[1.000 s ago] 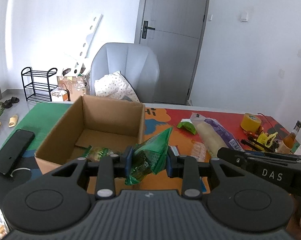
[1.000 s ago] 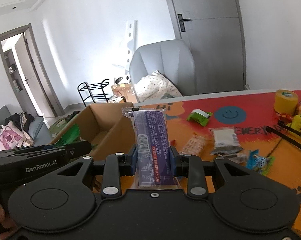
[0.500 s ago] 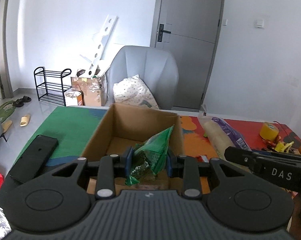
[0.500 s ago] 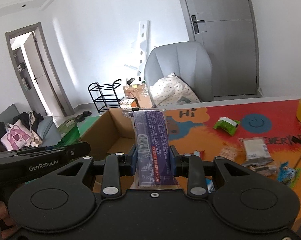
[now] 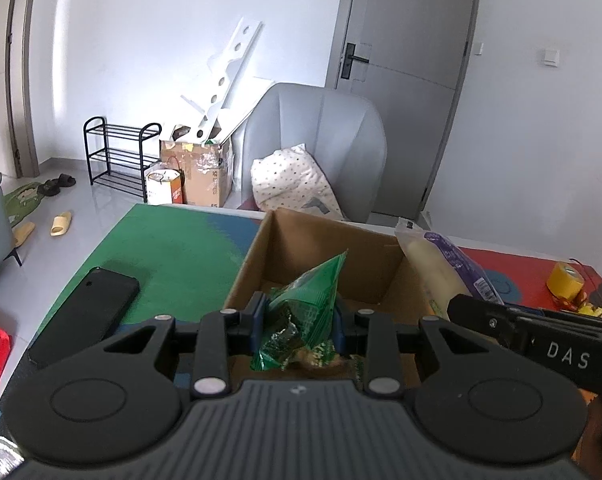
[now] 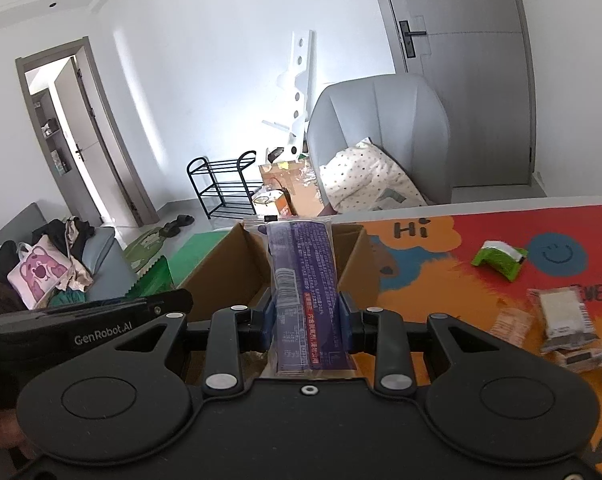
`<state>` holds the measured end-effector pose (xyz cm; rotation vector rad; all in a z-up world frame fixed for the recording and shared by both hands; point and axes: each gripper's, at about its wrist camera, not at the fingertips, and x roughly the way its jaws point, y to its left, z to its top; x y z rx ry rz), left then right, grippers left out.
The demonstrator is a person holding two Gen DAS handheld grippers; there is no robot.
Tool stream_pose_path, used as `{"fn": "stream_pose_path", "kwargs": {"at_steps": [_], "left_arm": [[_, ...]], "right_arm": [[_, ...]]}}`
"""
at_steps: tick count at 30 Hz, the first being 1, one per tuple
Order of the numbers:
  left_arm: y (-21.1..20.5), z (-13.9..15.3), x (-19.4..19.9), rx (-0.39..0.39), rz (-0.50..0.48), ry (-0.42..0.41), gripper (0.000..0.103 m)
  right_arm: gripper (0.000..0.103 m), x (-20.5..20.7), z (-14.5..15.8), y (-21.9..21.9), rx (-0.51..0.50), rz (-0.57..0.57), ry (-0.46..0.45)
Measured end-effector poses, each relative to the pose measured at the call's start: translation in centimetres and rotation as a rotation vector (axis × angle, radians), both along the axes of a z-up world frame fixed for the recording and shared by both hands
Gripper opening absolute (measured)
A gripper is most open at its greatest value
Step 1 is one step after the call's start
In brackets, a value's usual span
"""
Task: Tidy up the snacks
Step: 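Open the right gripper to drop the purple packet while the left releases the green snack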
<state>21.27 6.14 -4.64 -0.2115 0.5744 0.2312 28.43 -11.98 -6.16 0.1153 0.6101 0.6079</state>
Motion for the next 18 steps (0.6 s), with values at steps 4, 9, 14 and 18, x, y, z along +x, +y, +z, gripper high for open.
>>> {"fn": "stream_pose_path", "kwargs": {"at_steps": [4,9,14,18], "left_arm": [[0.9,-0.7,0.8,-0.03,0.013,0.02,0.032],[1.5,-1.2,1.1,-0.044,0.034,0.028,0.036],[1.8,-1.4,1.0,-0.065,0.037,0.031,0.042],[1.7,-1.6,0.8,-0.073,0.03,0.038,0.043]], "right_arm": [[0.029,0.7,-0.4,1.0,0.012,0.005,0.028],[0.029,1.4,-0.9,1.8,0.032,0.0,0.066],[0.04,1.5,-1.1,1.8,0.068,0.002,0.105],[0.045,1.1,-0.9,1.3,0.067,-0.003,0.104]]}}
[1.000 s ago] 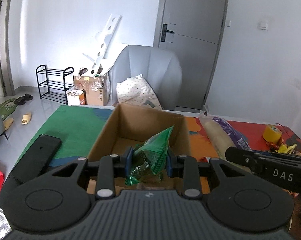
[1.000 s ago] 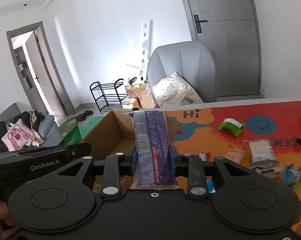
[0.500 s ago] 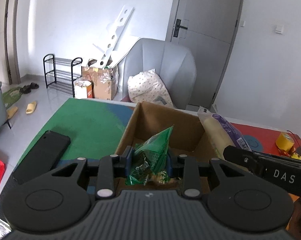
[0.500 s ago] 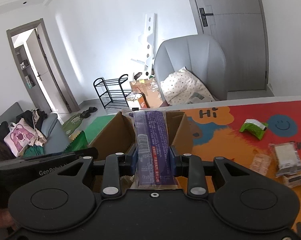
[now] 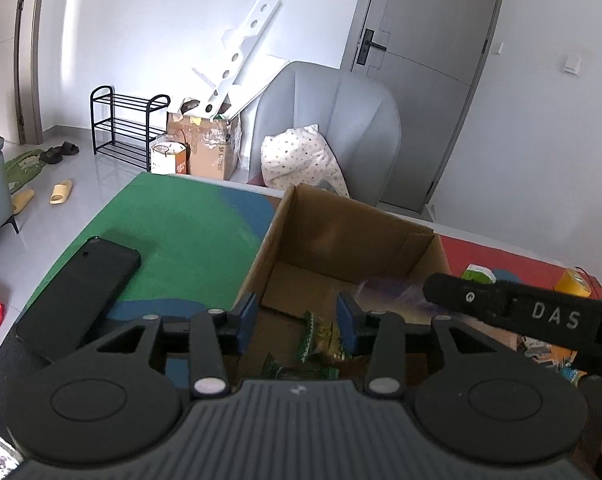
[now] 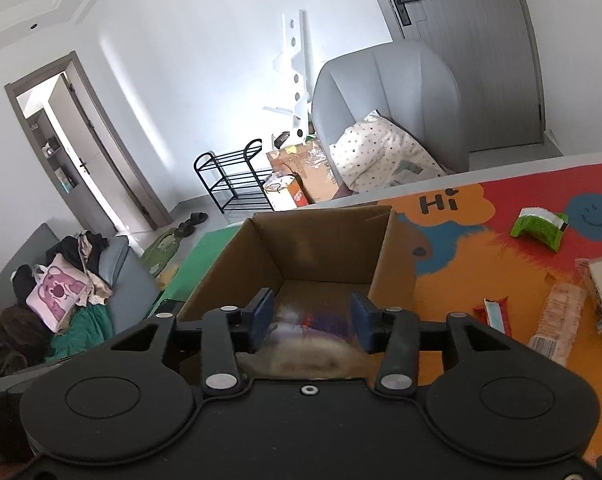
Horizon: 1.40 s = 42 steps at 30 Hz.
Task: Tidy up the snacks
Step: 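Open the right gripper to drop the purple packet while the left releases the green snack, then move both open grippers back over the snacks on the mat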
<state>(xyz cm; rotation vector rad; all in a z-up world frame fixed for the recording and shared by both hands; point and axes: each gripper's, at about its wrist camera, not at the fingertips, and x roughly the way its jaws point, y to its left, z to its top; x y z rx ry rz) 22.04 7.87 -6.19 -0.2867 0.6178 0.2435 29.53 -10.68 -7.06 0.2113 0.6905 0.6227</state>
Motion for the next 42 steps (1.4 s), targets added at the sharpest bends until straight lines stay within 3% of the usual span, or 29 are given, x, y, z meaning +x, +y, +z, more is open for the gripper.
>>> {"fn": "stream_pose_path", "kwargs": {"at_steps": [6,11,18,20,23,32,42], "left_arm": [[-0.6,0.1,-0.7,-0.003,0.005,-0.008,0.059],[-1.9,0.4,-1.3,0.037,0.004,-0.025,0.08],[-3.6,0.4,-1.6,0.072,-0.018,-0.021,0.09],[-4.2,0.4,-1.7,0.075,-0.03,-0.016,0.093],[-5.1,0.5,-1.9,0.081,-0.044,-0.016,0.095],[-7.4,0.8,-2.2,0.077,-0.076,-0.003,0.097],[-10.1,0.7,-1.9,0.046,-0.126,-0.004,0.097]], "right_arm": [[0.045,-1.0,0.4,-1.7,-0.015,-0.021,-0.012],[0.049,-1.6,0.5,-3.5,-0.029,-0.048,-0.016],[0.057,-2.4,0.2,-6.1,-0.037,-0.081,-0.017],[0.064,-2.7,0.2,-6.8,-0.037,-0.089,-0.02],[0.074,-3.1,0.2,-7.8,-0.036,-0.096,-0.029],[0.092,-3.6,0.1,-11.2,-0.028,-0.116,-0.021],[0.102,-4.4,-0.7,-14.6,-0.047,-0.167,-0.033]]}}
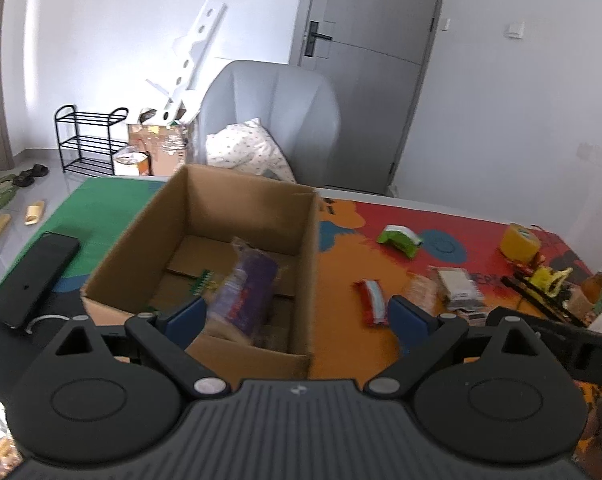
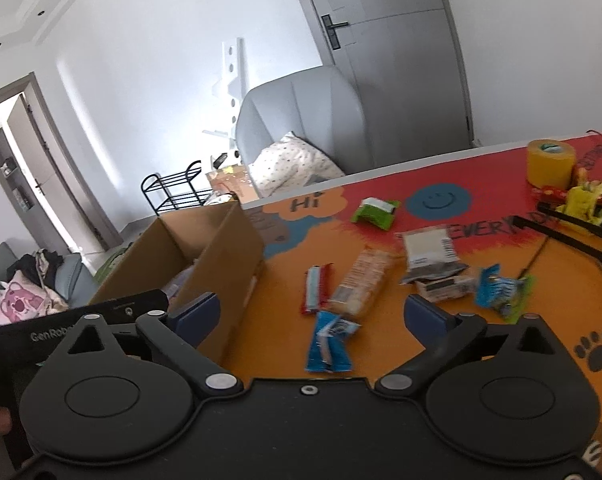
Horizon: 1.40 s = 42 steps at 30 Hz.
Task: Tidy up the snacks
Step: 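Move both open grippers back over the snacks on the mat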
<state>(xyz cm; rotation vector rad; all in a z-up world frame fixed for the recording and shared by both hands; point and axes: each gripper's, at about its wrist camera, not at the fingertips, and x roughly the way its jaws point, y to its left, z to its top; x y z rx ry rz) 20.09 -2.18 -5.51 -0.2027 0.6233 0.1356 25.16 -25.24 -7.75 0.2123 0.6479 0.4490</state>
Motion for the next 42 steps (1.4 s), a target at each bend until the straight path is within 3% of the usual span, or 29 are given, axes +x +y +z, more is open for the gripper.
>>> {"fn": "stream_pose_path", "kwargs": {"at_steps": [24,42], "left_arm": [[-5.2,-1.9,2.1,-0.06,-0.095,0.025,0.097],[-8.6,-5.5,5.8,-0.021,-0.121,0.102,0.094]], "right_arm": [[0.103,0.4,-2.4,-6.9,0.006,-0.107,0.027],[0.099,3.7,-5.6,-9.0,0.02,-0.151,0.073]]}}
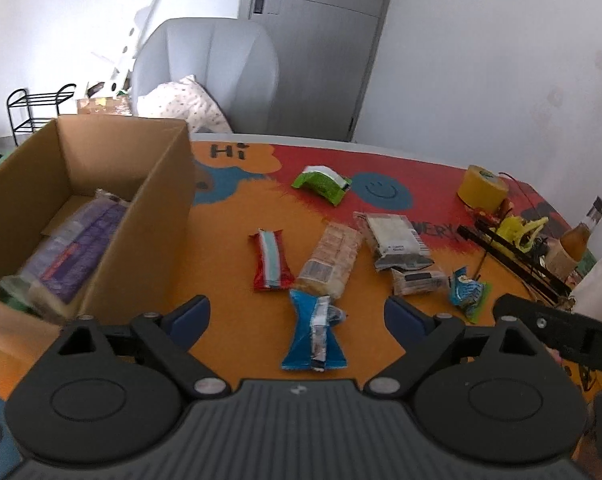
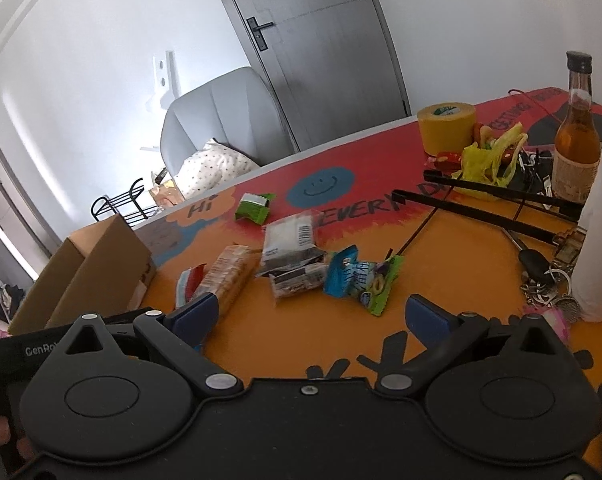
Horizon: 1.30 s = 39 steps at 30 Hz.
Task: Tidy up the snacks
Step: 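Move both open grippers back over the snacks on the mat, then grasp the blue wrapped snack with the left gripper while the right grasps a blue-green candy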
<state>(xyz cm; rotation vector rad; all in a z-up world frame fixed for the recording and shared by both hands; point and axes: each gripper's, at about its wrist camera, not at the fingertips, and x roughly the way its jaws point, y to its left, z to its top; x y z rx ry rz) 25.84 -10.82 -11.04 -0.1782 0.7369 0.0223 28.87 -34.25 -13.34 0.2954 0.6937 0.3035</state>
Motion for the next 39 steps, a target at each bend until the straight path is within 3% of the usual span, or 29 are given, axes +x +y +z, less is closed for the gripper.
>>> {"fn": "stream_pose_path", "kwargs": {"at_steps": [3,8,15,19,25,32,36,37,39], "left_arm": [[-0.2,-0.9,0.7,-0.014,-0.009,0.026,0.088],[-0.3,-2.5,1.9,-0.027,-0.02,0.067,0.068],[0.0,-4.1,3.2,-0.044,-0.021,0.097,0.057],[-0.3,-4.1,3.8,-0.033,-0.03,0.097,0.033],[0.1,-3.8,4.0,-0.05,-0.021,0.092,0.03],[0.6,-3.4,3.8,-0.051,-0.007,0.078,0.03],[0.7,-3.1,3.4,-0.052,0.002,0.073,0.03],[0.8,-2.9,3.2,-0.054,0.003,0.07,0.03],[0.9,-2.4,2.9,-0.055,0.004,0.058,0.03]], "right_arm": [[0.091,0.9,-0.7,0.0,0.009,-0.004,0.02],[0.082,2.4,-1.8,-0.2,0.019,-0.019,0.045],[0.074,4.3,-3.4,-0.6,0.027,-0.045,0.084],[0.071,5.2,-3.8,-0.5,0.025,-0.057,0.082],[0.069,6.1,-3.8,-0.2,0.006,-0.071,0.073],[0.043,6.3,-3.7,0.1,-0.03,-0.076,0.056],[0.036,5.5,-3.3,0.3,-0.037,-0.066,0.057],[0.028,5.2,-3.1,0.3,-0.038,-0.071,0.056],[0.029,4.7,-2.8,0.2,-0.035,-0.073,0.05]]}}
